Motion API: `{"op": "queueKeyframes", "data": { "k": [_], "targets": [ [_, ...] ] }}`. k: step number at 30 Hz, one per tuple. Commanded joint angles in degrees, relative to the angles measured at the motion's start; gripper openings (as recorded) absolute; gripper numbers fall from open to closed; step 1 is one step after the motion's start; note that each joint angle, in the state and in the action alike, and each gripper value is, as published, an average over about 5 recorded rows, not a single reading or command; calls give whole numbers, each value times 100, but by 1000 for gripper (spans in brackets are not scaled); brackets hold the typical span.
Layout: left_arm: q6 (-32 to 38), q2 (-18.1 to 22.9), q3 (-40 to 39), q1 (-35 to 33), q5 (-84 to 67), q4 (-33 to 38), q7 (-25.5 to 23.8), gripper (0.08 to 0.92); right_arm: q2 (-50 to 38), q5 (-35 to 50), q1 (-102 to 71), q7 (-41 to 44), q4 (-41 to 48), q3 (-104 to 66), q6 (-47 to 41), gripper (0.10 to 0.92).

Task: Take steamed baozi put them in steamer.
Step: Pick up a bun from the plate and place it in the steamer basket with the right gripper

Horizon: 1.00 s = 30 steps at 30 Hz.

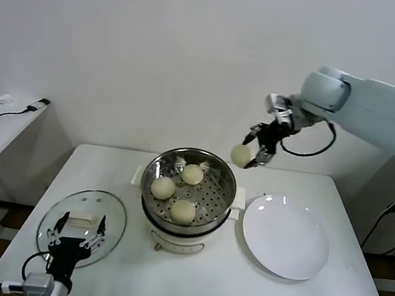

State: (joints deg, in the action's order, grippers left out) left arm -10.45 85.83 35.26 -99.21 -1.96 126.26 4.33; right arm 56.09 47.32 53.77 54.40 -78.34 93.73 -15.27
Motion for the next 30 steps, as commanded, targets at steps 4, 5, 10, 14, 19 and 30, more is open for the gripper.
{"op": "queueKeyframes", "data": {
  "k": [4,5,10,14,19,30],
  "targets": [
    [-5,-8,4,104,8,-80,-4,823,952,672,-402,-1158,-566,416,-883,696],
    [-8,-11,6,116,8,-96,-5,823,998,625,-520,-1216,-498,375,-924,696],
    [-14,-44,25,158,0,-151,-11,823,1218,333,-982,-1313,-93,249,-1006,696],
    [-16,-60,55,180,-30,-188,-10,823,1299,120,-1202,-1319,113,292,-995,696],
    [-12,-71,79,206,-53,-230,-8,823,1282,-96,-1344,-1332,146,362,-998,696],
    [-15,-68,94,211,-68,-241,-7,823,1228,-327,-1431,-1303,344,334,-959,696]
  ]
}}
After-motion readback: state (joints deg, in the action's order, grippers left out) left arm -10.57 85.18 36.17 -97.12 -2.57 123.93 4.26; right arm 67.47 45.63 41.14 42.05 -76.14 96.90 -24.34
